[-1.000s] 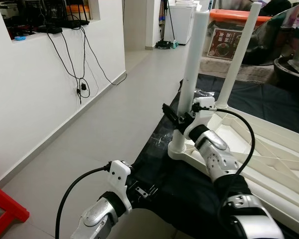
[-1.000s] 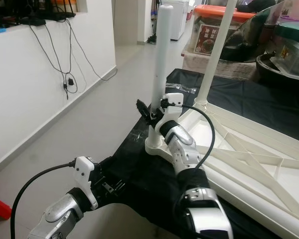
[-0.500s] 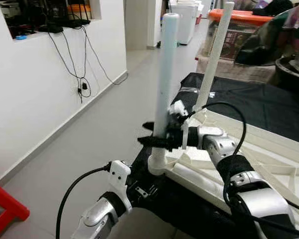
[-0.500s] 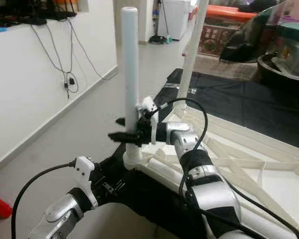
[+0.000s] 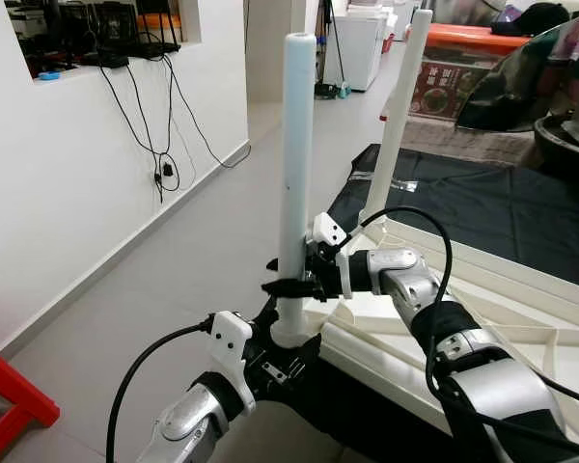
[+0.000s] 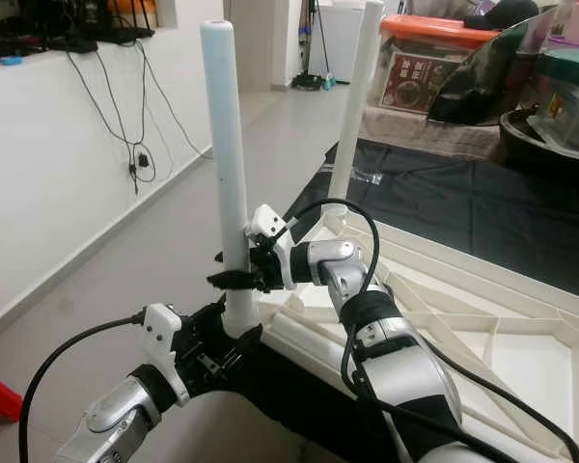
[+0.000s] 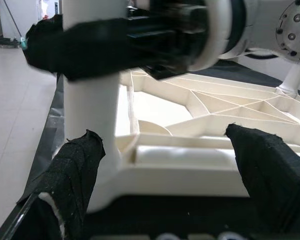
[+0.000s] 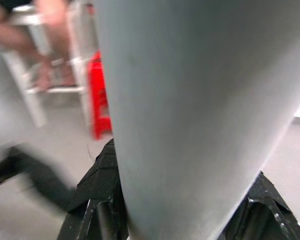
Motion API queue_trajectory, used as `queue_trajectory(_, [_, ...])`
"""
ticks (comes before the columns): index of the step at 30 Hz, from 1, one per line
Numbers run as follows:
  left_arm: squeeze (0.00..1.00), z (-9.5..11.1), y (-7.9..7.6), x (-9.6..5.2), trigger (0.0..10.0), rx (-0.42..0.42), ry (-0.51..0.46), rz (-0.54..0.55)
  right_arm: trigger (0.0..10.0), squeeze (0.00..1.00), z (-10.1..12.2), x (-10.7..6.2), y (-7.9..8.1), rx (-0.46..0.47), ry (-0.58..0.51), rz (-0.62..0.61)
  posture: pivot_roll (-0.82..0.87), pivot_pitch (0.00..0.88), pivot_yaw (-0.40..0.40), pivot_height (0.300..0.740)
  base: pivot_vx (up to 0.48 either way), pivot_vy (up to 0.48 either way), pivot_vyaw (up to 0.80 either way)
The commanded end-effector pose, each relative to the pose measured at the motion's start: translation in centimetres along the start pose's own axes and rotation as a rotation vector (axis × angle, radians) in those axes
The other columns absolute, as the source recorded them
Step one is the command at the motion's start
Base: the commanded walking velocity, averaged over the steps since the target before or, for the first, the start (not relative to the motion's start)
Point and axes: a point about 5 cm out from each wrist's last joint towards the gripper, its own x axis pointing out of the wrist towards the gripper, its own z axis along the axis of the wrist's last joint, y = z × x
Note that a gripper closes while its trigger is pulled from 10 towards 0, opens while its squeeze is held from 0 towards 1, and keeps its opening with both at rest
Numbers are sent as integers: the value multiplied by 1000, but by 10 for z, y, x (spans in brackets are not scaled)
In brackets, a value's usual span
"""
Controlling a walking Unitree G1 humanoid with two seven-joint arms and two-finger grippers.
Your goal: Building children table
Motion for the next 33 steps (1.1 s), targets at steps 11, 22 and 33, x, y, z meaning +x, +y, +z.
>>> queue_trajectory(11, [0,-2,1,-1,10000,-7,14,1,0,0,-13,-29,-41,227,-72,-975,81,6,-36,740,0,0,0])
queue_trajectory(22, [0,-1,2,1,10000,0,12,2,6863,0,-19,-2,-5,609,-285,-1404,87,0,-45,740,0,0,0])
queue_trajectory(33, [0,-2,2,0,10000,-4,13,1,10000,1000,-11,-2,9,436,-364,-1250,72,0,-40,740,0,0,0])
